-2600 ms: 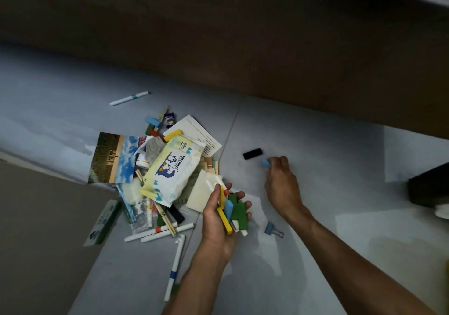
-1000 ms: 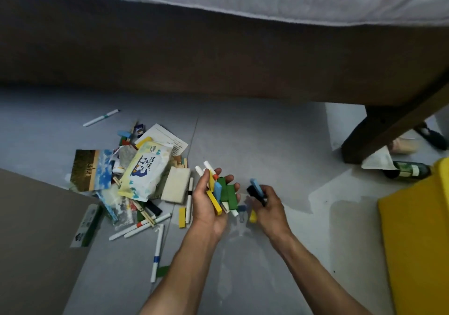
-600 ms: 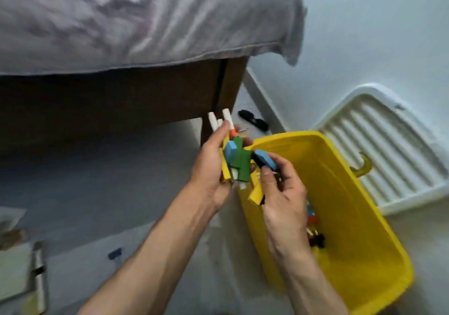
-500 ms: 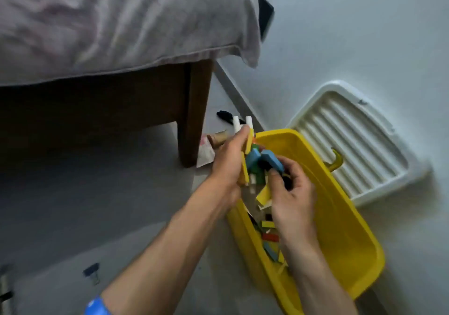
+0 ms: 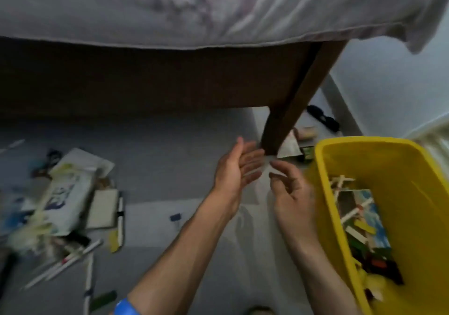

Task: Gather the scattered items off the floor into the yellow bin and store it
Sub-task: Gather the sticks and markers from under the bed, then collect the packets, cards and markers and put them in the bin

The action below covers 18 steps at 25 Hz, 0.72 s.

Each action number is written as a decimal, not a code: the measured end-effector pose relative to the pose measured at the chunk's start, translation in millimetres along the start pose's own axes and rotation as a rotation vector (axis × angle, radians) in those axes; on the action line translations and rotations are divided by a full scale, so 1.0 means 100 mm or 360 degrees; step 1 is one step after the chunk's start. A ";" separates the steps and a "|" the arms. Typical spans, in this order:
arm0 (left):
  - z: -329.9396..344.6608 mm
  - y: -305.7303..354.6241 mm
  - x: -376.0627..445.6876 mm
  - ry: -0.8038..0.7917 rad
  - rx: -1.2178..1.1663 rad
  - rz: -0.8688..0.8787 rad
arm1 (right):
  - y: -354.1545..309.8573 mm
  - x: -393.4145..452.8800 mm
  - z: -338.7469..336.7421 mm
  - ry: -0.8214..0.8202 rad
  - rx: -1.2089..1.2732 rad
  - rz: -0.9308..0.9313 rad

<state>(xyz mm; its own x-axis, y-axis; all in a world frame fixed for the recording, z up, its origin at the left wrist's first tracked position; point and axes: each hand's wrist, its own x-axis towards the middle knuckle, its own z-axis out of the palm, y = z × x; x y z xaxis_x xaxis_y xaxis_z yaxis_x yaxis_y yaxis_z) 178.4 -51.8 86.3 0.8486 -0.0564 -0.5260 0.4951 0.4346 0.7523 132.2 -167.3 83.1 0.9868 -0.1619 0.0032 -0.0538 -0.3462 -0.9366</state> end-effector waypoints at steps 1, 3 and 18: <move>-0.28 -0.04 -0.01 0.0174 -0.0041 0.0009 | 0.09 -0.06 0.29 -0.0179 -0.0071 0.0014; -0.91 -0.15 -0.08 0.0602 -0.0078 0.0026 | 0.30 -0.26 0.93 -0.0612 -0.0337 -0.0008; -0.64 -0.11 -0.14 0.0328 0.0350 0.0207 | 0.14 -0.30 0.40 0.0207 -0.0401 -0.0258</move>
<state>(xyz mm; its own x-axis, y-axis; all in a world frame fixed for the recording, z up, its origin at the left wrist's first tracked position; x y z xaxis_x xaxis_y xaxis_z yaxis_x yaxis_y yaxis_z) 148.6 2.0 59.7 0.8628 0.1800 -0.4723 0.4326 0.2203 0.8742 108.3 -130.2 56.3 0.9587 -0.1972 0.2050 0.0502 -0.5923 -0.8042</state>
